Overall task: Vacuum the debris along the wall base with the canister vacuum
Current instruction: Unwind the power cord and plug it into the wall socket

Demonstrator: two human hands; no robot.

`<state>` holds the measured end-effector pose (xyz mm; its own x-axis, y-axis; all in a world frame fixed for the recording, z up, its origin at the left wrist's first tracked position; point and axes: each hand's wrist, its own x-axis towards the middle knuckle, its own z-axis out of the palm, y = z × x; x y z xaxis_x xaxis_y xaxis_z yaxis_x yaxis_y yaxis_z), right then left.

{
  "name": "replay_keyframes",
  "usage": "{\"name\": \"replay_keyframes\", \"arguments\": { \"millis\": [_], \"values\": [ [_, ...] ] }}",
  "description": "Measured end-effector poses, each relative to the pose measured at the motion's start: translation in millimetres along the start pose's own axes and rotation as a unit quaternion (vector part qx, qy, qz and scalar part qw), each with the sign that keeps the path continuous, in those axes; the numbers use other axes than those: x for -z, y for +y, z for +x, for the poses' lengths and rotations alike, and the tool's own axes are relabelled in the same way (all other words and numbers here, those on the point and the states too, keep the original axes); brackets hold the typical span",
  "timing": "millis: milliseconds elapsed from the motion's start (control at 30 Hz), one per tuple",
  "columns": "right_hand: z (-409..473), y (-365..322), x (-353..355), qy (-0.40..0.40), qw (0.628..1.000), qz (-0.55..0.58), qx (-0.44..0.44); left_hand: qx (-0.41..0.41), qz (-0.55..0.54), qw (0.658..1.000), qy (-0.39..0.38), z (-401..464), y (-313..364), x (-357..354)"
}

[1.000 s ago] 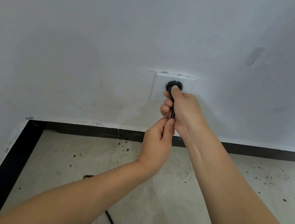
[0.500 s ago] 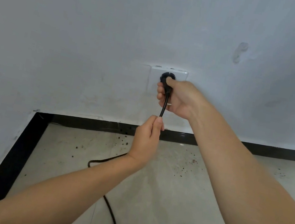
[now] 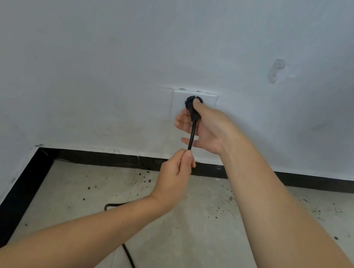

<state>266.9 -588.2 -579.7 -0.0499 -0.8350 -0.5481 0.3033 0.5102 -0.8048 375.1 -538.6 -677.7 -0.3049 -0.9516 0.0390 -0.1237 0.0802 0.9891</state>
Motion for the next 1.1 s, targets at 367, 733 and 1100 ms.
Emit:
{"name": "replay_keyframes", "arguments": {
  "millis": [367,733,1100],
  "values": [
    [-65.1,41.4,124.7,0.265,0.938,-0.222,0.037,-0.211,0.195,0.957,-0.035,9.9,74.3,-25.8],
    [-262.0,-27.8,151.1,0.304,0.738,-0.603,-0.016,-0.163,0.421,0.842,-0.296,-17.4,232.3,-55.9],
    [-464.4,-138.4,121.9,0.326,0.741,-0.574,-0.12,-0.23,0.441,0.749,-0.437,-53.3,444.9,-74.6]
  ]
}}
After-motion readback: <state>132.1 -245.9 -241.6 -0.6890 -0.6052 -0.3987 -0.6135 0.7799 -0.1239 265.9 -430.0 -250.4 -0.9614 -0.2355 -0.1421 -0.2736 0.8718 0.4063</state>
